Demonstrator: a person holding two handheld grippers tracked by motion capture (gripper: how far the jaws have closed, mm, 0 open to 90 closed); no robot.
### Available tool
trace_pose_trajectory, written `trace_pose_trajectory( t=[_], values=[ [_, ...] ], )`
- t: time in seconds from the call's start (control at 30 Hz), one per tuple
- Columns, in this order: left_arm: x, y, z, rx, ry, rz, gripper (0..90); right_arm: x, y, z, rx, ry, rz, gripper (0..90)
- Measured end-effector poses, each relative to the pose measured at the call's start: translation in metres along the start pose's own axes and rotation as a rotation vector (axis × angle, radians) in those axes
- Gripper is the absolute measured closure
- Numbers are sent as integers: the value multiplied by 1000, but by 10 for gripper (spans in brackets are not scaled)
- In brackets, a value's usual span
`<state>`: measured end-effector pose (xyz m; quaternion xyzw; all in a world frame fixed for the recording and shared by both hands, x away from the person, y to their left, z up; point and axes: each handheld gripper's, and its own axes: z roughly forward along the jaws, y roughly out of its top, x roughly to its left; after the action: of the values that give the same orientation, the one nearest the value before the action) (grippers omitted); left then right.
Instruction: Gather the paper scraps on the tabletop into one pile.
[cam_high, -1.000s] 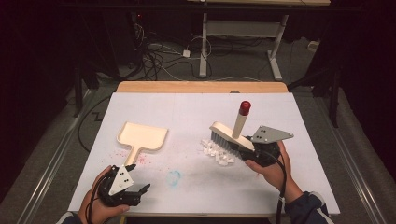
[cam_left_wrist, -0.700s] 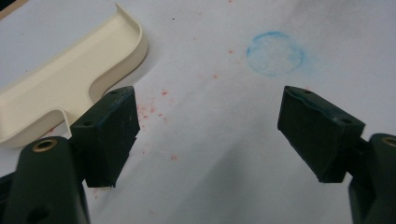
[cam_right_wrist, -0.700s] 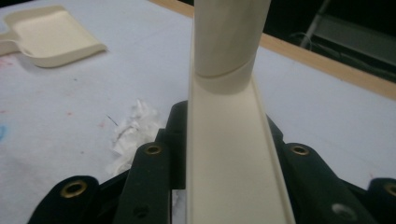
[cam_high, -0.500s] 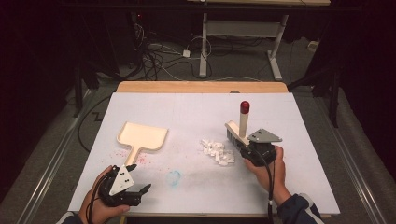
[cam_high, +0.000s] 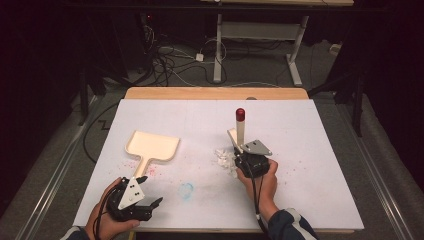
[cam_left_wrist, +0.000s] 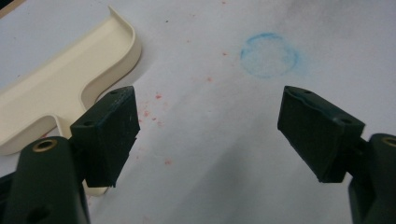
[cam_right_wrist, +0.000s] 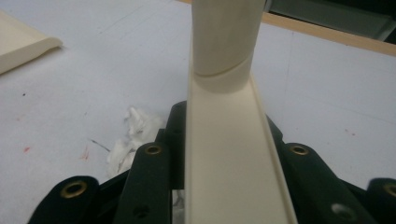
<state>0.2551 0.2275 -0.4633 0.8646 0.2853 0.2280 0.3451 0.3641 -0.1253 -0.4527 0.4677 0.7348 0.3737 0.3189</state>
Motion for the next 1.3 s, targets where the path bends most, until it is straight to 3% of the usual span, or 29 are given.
trace_pose_trajectory(
  t=[0.07,0.17,0.27,0.37,0.47,0.6,0.7,0.83,1.0,1.2,1.3],
  values=[
    [1,0,1,4,-1,-5,202,0,2,-1,-14,3,30,675],
    [0,0,-1,-2,1,0,202,-1,4,-7,-28,3,-19,675],
    [1,0,-1,6,6,5,202,-12,6,-14,-40,27,26,675],
    [1,0,-1,7,11,10,202,-19,9,-23,-57,31,17,675],
    [0,1,-3,0,15,11,202,-28,13,-38,-85,67,-13,674],
    [2,0,-4,-1,21,2,202,-43,17,-63,-153,189,-93,674],
    [2,0,-4,2,24,7,202,-47,17,-80,-194,316,-206,674],
    [3,0,-5,-1,29,2,201,-45,8,-93,-191,523,-324,673],
    [2,0,-4,3,21,7,201,-36,-10,-84,-133,658,-422,674],
    [2,0,-3,3,13,6,202,-31,-25,-53,-66,676,-464,674],
    [2,0,-2,0,9,4,202,-31,-25,-38,-71,665,-445,674]
  ],
)
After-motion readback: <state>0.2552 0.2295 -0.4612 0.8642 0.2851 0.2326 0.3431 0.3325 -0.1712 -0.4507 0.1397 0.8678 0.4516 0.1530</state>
